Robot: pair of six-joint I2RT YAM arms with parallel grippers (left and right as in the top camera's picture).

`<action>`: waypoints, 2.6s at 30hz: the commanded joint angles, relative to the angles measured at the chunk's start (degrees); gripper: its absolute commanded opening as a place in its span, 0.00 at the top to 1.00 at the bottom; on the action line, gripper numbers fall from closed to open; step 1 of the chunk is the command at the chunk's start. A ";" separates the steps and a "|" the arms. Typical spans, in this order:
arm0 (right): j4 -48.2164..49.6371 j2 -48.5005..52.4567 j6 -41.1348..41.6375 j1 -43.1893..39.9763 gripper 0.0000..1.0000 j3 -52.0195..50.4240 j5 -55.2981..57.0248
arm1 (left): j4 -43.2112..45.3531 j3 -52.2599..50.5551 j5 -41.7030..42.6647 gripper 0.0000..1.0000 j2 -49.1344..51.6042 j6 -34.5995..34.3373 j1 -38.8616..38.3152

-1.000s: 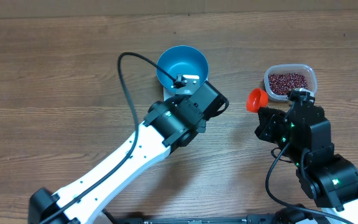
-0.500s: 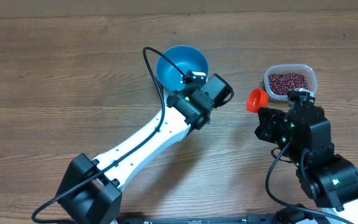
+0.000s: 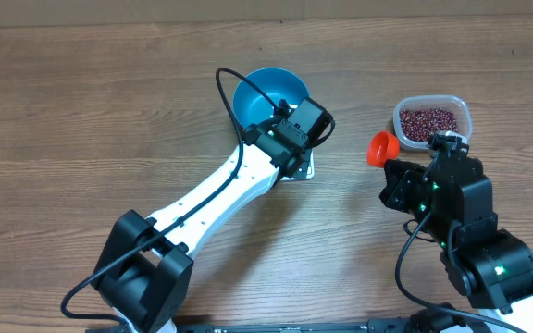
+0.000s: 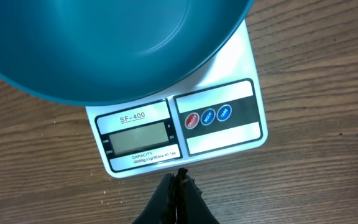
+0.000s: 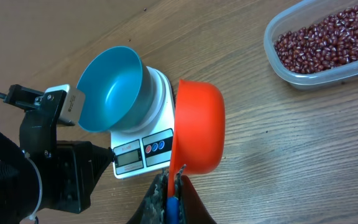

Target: Scoop item into bowl and weigh 150g on scale

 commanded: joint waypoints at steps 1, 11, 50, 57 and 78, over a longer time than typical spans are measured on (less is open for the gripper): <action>0.22 -0.52 -0.04 -0.13 0.96 2.29 -0.04 | 0.35 -0.04 0.74 0.96 1.60 3.26 -0.11; 0.39 -0.50 -0.04 -0.13 0.96 2.25 -0.04 | 2.89 -0.48 2.16 0.96 8.63 3.23 -0.11; 1.27 3.93 -0.02 -0.13 0.96 2.25 -0.07 | 5.97 -0.48 1.40 0.96 12.68 3.48 -0.15; 1.27 3.93 -0.02 -0.13 0.96 2.25 -0.07 | 4.83 -0.48 1.36 0.96 8.39 4.63 -1.22; 1.31 3.93 -0.02 -0.13 0.96 2.25 -0.07 | 2.47 -0.48 -12.57 0.96 -10.34 5.35 -1.77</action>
